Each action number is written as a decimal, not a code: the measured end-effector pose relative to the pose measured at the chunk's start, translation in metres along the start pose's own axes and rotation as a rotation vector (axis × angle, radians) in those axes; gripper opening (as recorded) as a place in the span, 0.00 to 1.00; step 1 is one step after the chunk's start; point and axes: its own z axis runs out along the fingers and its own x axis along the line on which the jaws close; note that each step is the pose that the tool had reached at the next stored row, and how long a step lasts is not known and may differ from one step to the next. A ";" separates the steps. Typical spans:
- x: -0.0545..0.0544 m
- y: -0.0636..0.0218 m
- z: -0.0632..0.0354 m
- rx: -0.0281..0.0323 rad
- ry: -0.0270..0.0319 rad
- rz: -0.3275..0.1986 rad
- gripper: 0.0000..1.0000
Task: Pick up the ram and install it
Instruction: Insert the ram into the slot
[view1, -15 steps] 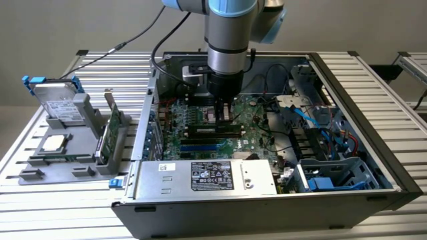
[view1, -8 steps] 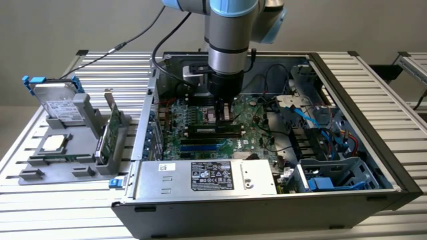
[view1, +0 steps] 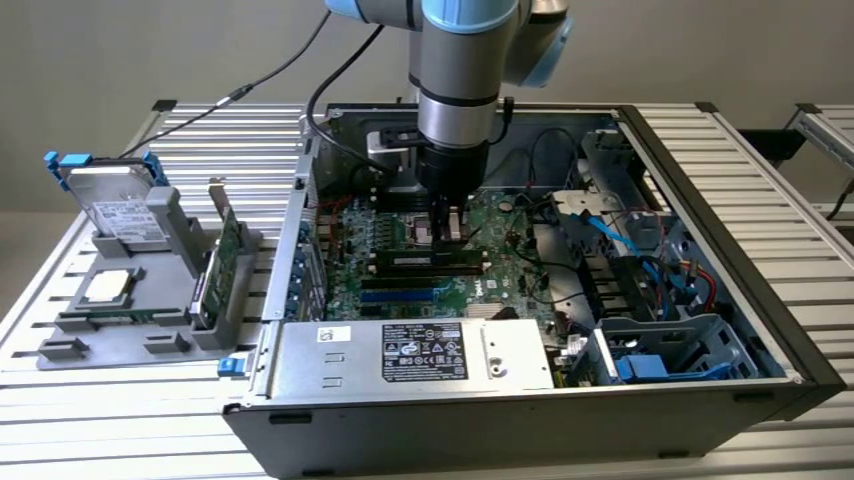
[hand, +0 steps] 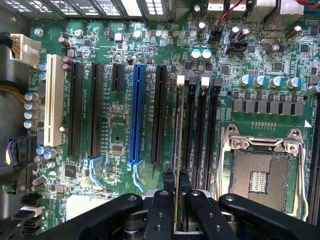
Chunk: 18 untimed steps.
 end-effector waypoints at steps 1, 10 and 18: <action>0.000 0.0000 0.0000 -0.0002 0.0003 -0.001 0.15; -0.001 -0.0001 0.0014 -0.0001 0.0018 -0.002 0.15; -0.001 -0.0001 0.0025 -0.0006 0.0021 -0.002 0.15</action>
